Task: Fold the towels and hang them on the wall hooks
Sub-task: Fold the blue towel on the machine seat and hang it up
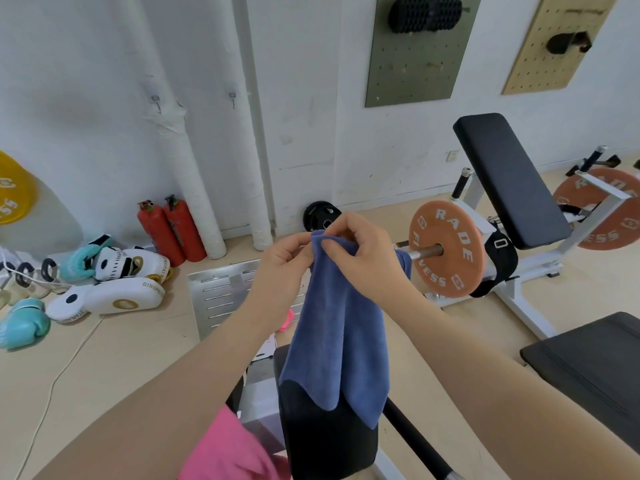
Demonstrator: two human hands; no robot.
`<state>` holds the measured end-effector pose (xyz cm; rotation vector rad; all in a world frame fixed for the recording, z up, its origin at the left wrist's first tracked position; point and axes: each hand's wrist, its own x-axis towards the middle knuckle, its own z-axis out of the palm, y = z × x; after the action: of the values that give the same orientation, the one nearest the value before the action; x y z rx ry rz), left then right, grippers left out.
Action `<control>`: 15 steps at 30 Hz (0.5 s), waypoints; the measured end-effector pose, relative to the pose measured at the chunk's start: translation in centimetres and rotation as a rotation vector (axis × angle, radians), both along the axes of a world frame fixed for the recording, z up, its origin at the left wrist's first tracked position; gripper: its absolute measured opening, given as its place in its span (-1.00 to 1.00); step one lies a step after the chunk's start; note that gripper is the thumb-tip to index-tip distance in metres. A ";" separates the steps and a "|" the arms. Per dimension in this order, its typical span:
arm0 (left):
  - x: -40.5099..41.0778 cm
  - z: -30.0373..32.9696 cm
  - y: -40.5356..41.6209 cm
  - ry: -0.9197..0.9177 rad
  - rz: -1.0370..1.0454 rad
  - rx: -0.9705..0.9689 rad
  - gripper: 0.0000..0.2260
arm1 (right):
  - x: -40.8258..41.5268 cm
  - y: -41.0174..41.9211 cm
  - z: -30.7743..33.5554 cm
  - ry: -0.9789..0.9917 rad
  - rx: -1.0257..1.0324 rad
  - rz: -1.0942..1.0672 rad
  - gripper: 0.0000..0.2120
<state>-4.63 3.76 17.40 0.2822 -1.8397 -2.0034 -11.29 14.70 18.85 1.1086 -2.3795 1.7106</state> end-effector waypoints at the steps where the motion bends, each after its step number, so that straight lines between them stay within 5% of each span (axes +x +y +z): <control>1: 0.0 0.0 -0.2 0.004 -0.013 0.026 -0.74 | 0.0 -0.2 0.0 -0.005 -0.012 -0.021 -0.88; 6: 0.3 0.1 -1.1 -0.004 -0.082 0.159 -0.70 | -0.4 -0.7 0.1 -0.163 -0.012 0.003 -0.81; 15: 1.4 0.5 -1.7 -0.001 -0.038 -0.052 -0.77 | 0.4 -0.3 -0.1 -0.477 -0.084 0.199 -0.84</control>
<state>-3.26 2.01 17.87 0.2354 -1.9083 -1.9770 -10.93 14.44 18.78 1.0523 -2.4766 2.3502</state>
